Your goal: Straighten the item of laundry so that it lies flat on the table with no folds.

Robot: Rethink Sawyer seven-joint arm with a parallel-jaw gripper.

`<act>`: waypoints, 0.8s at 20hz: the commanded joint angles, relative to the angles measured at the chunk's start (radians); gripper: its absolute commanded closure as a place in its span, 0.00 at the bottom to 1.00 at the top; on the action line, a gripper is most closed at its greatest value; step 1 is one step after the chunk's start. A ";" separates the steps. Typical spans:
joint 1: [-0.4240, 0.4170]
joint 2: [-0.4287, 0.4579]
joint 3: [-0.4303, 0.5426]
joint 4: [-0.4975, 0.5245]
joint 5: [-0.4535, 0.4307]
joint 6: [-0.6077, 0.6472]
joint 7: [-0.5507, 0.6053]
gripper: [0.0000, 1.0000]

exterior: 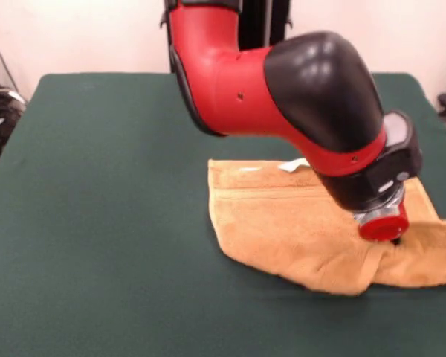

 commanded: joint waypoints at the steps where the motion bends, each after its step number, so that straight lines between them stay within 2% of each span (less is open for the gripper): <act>1: 0.102 0.025 0.071 0.023 -0.113 0.120 -0.066 1.00; 3: 0.137 0.026 0.017 -0.009 -0.146 0.117 -0.010 1.00; 10: 0.169 0.107 -0.040 -0.123 -0.209 0.105 0.016 1.00; 12: 0.170 0.122 -0.031 -0.139 -0.203 0.128 0.028 1.00; 14: 0.170 0.081 -0.044 -0.092 -0.203 0.171 0.063 1.00; 16: 0.184 -0.020 -0.086 0.001 -0.210 0.246 0.106 1.00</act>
